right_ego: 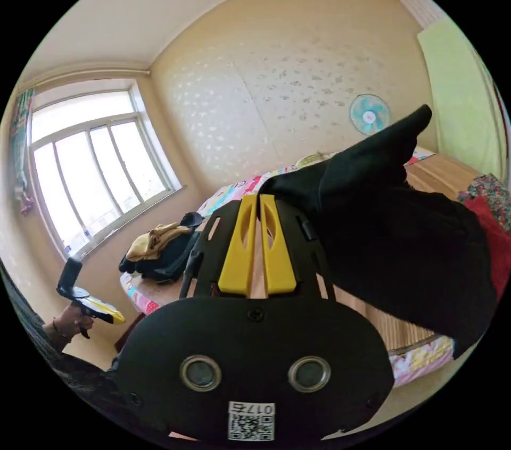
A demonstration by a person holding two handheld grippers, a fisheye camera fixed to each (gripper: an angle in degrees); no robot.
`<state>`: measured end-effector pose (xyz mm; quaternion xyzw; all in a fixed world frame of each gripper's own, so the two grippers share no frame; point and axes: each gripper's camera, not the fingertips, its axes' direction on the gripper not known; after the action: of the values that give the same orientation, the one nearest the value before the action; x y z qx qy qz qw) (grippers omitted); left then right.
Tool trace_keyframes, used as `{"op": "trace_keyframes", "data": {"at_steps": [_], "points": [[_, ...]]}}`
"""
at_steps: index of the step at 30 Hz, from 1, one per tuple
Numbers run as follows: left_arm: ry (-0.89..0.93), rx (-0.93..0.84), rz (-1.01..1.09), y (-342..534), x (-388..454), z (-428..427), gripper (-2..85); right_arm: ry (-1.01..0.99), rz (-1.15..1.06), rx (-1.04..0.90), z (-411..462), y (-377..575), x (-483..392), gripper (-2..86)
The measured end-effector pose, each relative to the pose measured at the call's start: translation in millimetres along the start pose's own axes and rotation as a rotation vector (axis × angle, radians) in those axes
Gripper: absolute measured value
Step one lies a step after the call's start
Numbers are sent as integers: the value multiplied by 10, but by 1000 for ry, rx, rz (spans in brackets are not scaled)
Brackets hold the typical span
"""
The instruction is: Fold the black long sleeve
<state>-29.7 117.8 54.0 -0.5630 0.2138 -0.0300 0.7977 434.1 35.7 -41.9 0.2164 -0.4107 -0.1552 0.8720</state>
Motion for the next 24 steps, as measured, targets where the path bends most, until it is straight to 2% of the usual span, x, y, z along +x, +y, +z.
{"op": "trace_keyframes", "data": {"at_steps": [2, 4, 6, 8, 10, 14, 18, 19, 21, 22, 24], "points": [[-6, -1, -14, 62, -41, 2, -10, -165, 27, -91, 437, 354, -378, 11], [-18, -5, -30, 138, -92, 4, -10, -289, 105, -279, 973, 900, -721, 11], [-19, -9, -48, 240, -175, -13, -10, -427, 131, -660, 1613, 1757, -1152, 10], [-15, -5, -56, 312, -244, -53, -9, -494, 135, -821, 1773, 2262, -1370, 9], [-25, 2, -70, 375, -322, -100, -9, -488, 114, -867, 1751, 2424, -1444, 9], [-21, 30, -114, 440, -523, -156, -4, -192, 14, -708, 1513, 1863, -1125, 14], [78, 65, -130, 350, -609, -117, -2, 201, 82, -531, 1357, 1244, -405, 41], [85, 70, -126, 328, -600, -107, -2, 263, 97, -534, 1361, 1210, -292, 47], [81, 69, -98, 222, -518, -55, -1, 509, 201, -651, 1451, 1237, 193, 58], [73, 65, -91, 194, -494, -41, -1, 519, 224, -700, 1486, 1281, 300, 58], [30, 40, -63, 85, -403, 15, 0, 379, 184, -709, 1374, 1344, 396, 33]]}}
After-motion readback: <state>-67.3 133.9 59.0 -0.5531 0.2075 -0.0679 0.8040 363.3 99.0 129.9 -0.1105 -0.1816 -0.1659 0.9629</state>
